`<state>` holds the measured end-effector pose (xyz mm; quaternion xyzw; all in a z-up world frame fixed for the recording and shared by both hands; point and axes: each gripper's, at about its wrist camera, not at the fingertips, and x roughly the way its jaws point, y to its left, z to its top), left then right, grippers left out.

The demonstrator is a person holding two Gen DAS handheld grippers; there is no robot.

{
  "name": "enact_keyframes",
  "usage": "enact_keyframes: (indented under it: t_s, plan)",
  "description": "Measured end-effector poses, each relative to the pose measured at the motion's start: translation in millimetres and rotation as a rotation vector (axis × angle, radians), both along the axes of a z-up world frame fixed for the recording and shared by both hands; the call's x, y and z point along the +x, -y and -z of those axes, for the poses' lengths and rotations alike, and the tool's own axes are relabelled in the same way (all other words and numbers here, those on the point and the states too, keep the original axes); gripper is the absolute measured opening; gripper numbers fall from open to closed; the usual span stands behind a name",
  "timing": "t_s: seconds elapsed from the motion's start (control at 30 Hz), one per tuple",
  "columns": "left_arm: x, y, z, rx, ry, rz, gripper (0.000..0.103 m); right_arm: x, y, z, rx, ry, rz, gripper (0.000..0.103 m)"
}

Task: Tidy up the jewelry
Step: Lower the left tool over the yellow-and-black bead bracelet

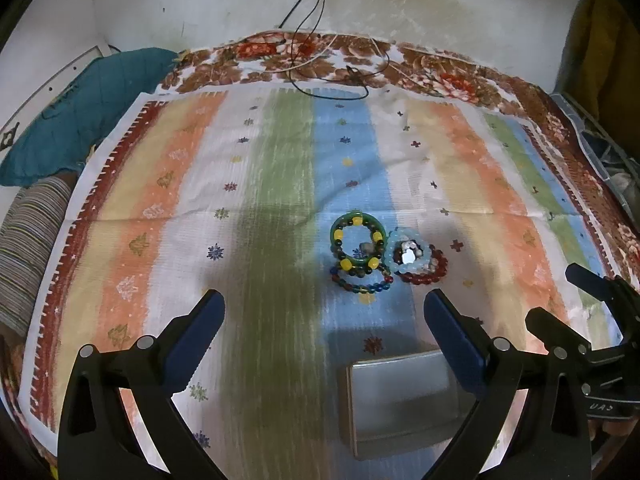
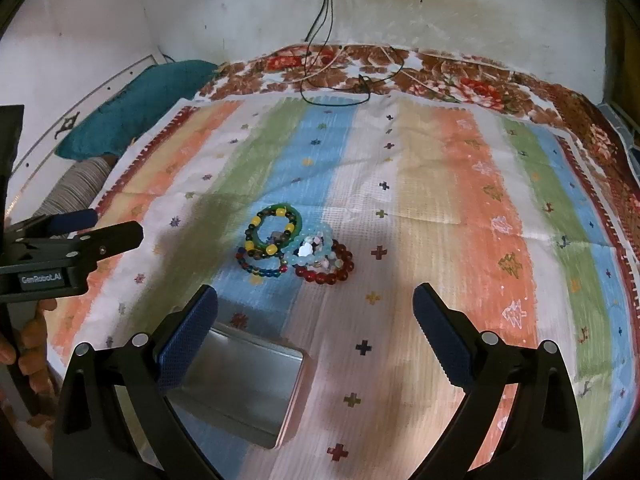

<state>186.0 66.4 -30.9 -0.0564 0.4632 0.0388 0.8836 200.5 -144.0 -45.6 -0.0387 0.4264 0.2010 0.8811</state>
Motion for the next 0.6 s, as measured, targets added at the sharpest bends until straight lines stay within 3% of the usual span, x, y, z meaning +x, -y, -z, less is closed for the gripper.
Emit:
enact_keyframes:
  t_s: [0.4, 0.6]
  plan:
    - [20.5, -1.3, 15.0, 0.021, -0.024, -0.003, 0.097, 19.3, -13.1, 10.9, -0.032, -0.018, -0.006, 0.099]
    - [31.6, -3.5, 24.0, 0.019, -0.039, -0.008, 0.097, 34.1, -14.1, 20.6, -0.003, -0.069, 0.004, 0.099]
